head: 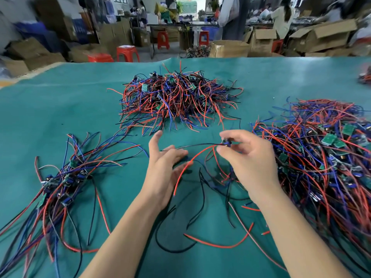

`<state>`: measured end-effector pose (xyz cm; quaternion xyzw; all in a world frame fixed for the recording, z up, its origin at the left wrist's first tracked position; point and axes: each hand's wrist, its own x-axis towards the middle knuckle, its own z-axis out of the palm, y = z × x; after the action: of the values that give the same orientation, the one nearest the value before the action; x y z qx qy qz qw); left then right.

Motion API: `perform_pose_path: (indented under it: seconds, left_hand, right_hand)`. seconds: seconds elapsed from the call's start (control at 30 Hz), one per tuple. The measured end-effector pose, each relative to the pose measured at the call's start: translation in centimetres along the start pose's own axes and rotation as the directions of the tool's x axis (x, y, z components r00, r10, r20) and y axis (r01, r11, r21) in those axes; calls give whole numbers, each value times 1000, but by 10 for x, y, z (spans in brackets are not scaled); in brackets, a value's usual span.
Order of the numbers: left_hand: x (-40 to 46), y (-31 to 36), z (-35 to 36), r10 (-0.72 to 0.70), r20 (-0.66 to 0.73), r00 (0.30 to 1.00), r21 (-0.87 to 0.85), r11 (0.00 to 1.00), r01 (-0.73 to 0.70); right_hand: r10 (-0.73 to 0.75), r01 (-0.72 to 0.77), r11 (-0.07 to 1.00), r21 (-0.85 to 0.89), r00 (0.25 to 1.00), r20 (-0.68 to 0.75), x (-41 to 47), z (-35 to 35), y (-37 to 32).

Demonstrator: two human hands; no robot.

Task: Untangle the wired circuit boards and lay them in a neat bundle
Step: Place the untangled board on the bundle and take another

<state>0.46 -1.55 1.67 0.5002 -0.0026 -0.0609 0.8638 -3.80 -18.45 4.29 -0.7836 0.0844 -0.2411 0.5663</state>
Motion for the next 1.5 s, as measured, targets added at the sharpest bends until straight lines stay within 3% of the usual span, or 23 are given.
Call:
perform_pose_path:
  seconds: [0.03,0.1,0.17,0.2,0.23,0.33,0.47,0.53,0.7,0.97,1.13,1.23,1.33,1.5]
  left_hand:
    - [1,0,0,-8,-8,1000,-23,1000,8]
    - [2,1,0,-26,-12,1000,-65,998,25]
    - [1,1,-3,-27,2,1000,-23,999,27]
    - [0,2,-2,-27,37,999,43,999,26]
    - [-2,2,-1,-37,94,995,125,992,25]
    - [-8,1,2,-132,291,948,275,960,49]
    - [-10,2,0,-124,373,919,317,948,-1]
    - [-11,0,-2,-92,375,923,349,936,-48]
    - [-11,-2,-1,-70,390,918,413,905,-107]
    - [-11,-1,1,-61,379,923,477,868,-138]
    - [-9,-6,2,-81,379,922,551,820,-154]
    - [-11,-7,4,-69,383,921,614,764,-198]
    - [-12,-5,5,-70,402,913,626,748,-219]
    - [-15,-4,7,-61,449,891,660,695,-285]
  right_hand:
    - [76,-81,973,217,997,31,1,0,-3]
    - [207,-314,709,631,949,239,1,-3,-9]
    - [223,-474,427,770,880,418,2,-7,-12]
    - [204,-513,380,770,858,471,1,-7,-12]
    - [189,-530,397,749,846,498,0,-4,-12]
    - [194,-444,644,623,882,429,-6,10,-5]
    - [175,-340,802,491,920,351,-7,16,3]
    - [190,-346,796,496,922,338,-7,16,5]
    - [286,-441,656,612,896,339,-3,18,9]
    - [285,-448,697,560,889,357,0,16,15]
    - [189,-198,921,336,980,59,3,16,25]
    - [93,-80,991,106,988,-121,9,11,32]
    - [-43,21,996,-91,967,-253,13,1,35]
    - [-61,50,998,-36,886,-460,25,-20,37]
